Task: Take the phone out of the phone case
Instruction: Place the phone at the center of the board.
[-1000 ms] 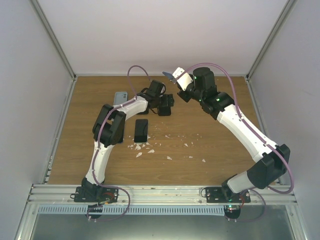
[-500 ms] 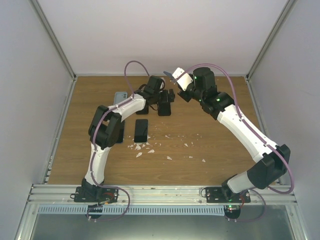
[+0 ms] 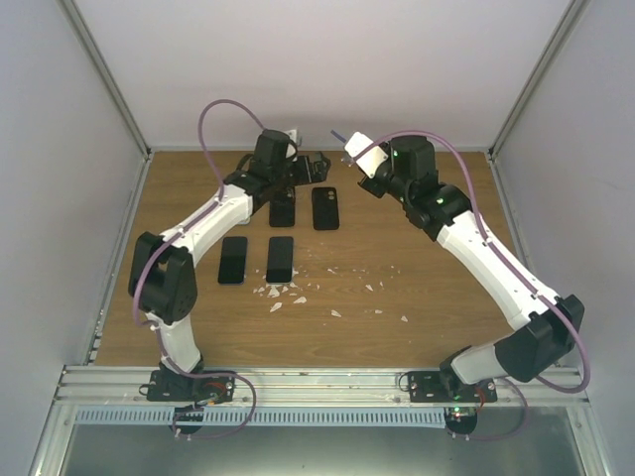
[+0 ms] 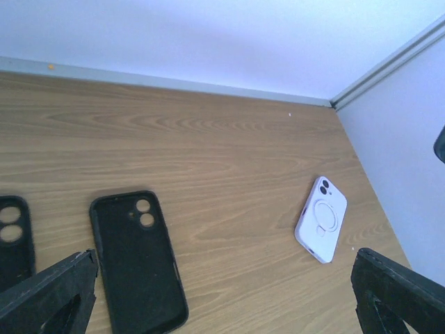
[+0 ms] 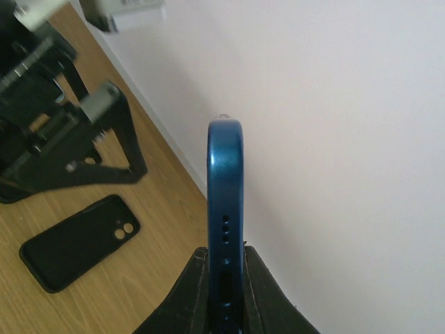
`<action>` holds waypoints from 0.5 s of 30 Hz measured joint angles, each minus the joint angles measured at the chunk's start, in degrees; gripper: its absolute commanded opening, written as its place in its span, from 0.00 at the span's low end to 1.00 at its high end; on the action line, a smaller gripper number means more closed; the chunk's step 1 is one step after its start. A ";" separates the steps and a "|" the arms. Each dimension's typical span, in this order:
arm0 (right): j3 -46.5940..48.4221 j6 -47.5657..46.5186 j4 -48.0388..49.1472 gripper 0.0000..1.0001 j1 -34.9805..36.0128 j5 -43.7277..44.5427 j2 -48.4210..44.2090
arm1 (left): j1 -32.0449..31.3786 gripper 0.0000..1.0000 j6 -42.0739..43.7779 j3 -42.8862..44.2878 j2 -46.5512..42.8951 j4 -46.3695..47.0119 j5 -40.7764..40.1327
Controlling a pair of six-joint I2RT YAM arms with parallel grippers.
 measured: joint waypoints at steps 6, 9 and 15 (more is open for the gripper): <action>-0.07 -3.93 1.27 0.00 0.35 0.42 -0.22 | 3.34 0.99 0.81 -5.05 -6.62 0.63 3.87; -0.90 -6.95 2.80 0.00 0.57 0.94 -0.61 | 5.51 0.99 0.52 -7.37 -9.81 1.44 7.48; -7.78 -14.75 8.20 0.01 1.16 3.17 -3.54 | 12.96 0.99 -2.73 -12.87 -15.37 6.05 18.80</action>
